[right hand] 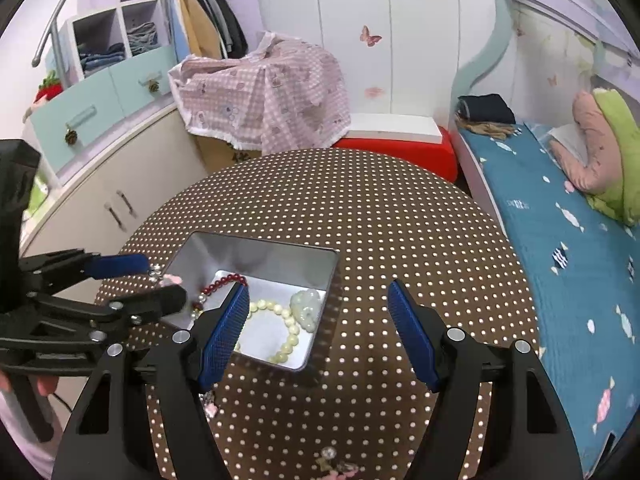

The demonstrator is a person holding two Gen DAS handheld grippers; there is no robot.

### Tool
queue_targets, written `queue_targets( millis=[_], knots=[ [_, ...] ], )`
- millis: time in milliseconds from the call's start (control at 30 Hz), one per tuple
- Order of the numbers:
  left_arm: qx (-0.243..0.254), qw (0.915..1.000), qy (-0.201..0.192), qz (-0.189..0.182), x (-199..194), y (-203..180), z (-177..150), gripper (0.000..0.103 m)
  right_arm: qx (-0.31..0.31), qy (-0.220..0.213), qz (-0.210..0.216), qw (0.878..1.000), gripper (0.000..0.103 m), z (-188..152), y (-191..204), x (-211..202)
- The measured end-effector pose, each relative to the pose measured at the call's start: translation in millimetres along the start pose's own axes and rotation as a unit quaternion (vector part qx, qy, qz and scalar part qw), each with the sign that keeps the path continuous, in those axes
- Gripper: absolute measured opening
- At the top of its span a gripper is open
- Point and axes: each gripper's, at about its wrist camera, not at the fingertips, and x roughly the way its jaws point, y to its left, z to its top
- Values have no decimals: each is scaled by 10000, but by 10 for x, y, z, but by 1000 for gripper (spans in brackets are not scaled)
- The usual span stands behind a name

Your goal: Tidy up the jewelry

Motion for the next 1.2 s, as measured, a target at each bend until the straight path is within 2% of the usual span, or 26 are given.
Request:
queue_targets(
  millis=[67, 133, 200, 233, 300, 367, 400, 467, 500, 533, 733, 833, 900, 933, 967, 1000, 1033, 1067, 1100, 1200],
  knots=[
    [-5, 9997, -116, -219, -51, -10, 8, 72, 60, 0, 3, 10000, 70, -8, -47, -10],
    [118, 9991, -88, -409, -57, -40, 17, 79, 86, 13, 11, 10000, 70, -16, -77, -11],
    [286, 9995, -55, -120, 42, -87, 31, 88, 108, 37, -26, 9999, 70, -31, -105, -3],
    [219, 9997, 108, 38, 124, -73, 36, 88, 118, 50, -24, 9999, 70, -37, -118, 1],
    [-98, 9992, 393, -58, 171, -10, 9, 88, 137, 54, 20, 9999, 70, -45, -132, -6],
    [-159, 9986, 34, -496, 57, 43, 27, 88, 111, 34, 40, 9999, 70, -65, -146, -26],
    [-264, 9979, -65, -580, 56, 99, 60, 89, 96, 31, 19, 9999, 70, -76, -149, -32],
    [-596, 9977, 185, -273, 125, 174, 65, 88, 126, 41, -77, 9999, 70, -73, -176, -27],
    [-650, 9964, 262, -483, 134, 186, 54, 90, 155, 53, -84, 9998, 70, -74, -187, -25],
    [-584, 9951, 256, -753, 116, 168, 37, 90, 168, 65, -47, 9998, 70, -74, -199, -24],
    [-559, 9945, 213, -863, 107, 108, 66, 90, 129, 71, 94, 9998, 70, -84, -168, -13],
    [-495, 9928, 170, -1080, 24, 79, 34, 90, 65, 63, 69, 9999, 70, -90, -115, -4],
    [-6, 9937, -74, -1120, -7, 5, 59, 93, 99, 36, 107, 9999, 70, -87, -122, -9],
    [2, 9953, -64, -969, 48, 11, 88, 93, 144, 56, 100, 9998, 70, -80, -138, 3],
    [-431, 9971, 178, -608, 149, 103, 103, 92, 187, 70, 60, 9998, 70, -79, -145, 12],
    [-798, 9932, 425, -731, 189, 178, 81, 92, 227, 85, 30, 9997, 70, -87, -157, 17],
    [-791, 9919, 354, -934, 143, 183, 69, 92, 220, 93, 65, 9997, 70, -101, -157, 11],
    [-696, 9901, 89, -1217, 47, 173, 57, 92, 144, 89, 150, 9997, 70, -120, -147, -1],
    [-664, 9893, -39, -1298, -5, 170, 64, 92, 101, 79, 156, 9998, 69, -131, -143, -2],
    [-815, 9880, 135, -1308, 13, 185, 95, 93, 20, 83, 131, 9999, 69, -137, -95, 33]
  ],
)
